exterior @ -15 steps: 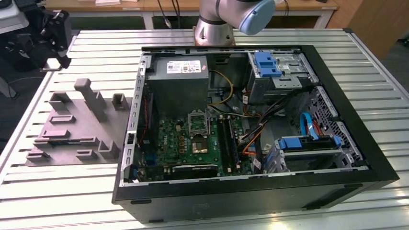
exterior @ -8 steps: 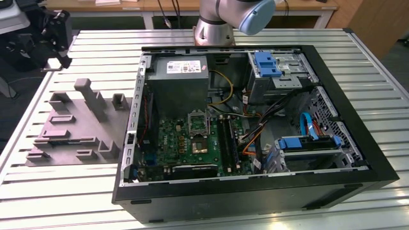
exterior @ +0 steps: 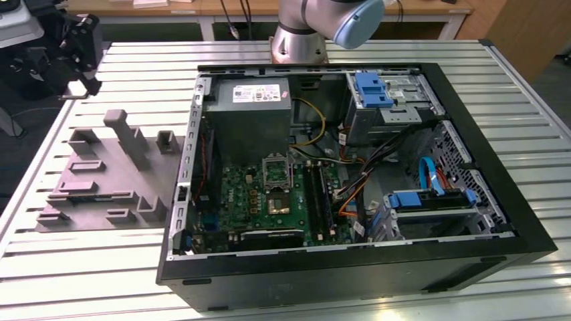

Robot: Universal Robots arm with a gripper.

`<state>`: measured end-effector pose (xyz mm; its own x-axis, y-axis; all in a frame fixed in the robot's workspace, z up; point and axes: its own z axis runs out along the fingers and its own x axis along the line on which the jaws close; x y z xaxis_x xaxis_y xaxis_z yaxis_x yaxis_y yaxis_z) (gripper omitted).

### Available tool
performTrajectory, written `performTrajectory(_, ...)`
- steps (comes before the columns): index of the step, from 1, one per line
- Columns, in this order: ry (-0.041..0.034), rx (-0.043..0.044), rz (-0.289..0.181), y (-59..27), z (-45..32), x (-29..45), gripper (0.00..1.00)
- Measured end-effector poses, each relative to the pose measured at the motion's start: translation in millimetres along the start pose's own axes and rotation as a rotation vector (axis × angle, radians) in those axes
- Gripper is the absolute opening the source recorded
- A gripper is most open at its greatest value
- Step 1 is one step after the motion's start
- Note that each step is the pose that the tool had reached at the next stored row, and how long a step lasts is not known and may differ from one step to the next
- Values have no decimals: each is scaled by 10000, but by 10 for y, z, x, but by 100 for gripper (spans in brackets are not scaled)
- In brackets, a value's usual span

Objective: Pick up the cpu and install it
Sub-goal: 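Pick up the cpu and move it towards the insertion slot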

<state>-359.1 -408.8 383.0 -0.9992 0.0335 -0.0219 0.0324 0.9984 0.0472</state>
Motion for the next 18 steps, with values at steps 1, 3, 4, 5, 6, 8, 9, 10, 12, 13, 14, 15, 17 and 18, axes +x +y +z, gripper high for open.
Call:
performTrajectory(1,0,0,-1,0,0,-3,47)
performTrajectory(3,0,1,-1,0,0,-7,47)
performTrajectory(4,0,0,0,0,0,-9,47)
performTrajectory(5,-1,0,0,0,0,-11,47)
performTrajectory(6,0,0,-1,0,0,-13,47)
performTrajectory(8,1,0,-1,0,0,-19,47)
performTrajectory(9,0,0,0,1,0,-20,47)
performTrajectory(10,-1,0,0,1,1,-23,47)
performTrajectory(12,0,0,-1,1,1,-27,47)
performTrajectory(13,-1,0,-1,1,1,-28,47)
performTrajectory(14,0,0,-1,1,1,-30,47)
performTrajectory(15,0,0,-1,1,1,-32,47)
performTrajectory(17,0,0,0,1,1,-42,47)
performTrajectory(18,0,0,0,1,1,-43,47)
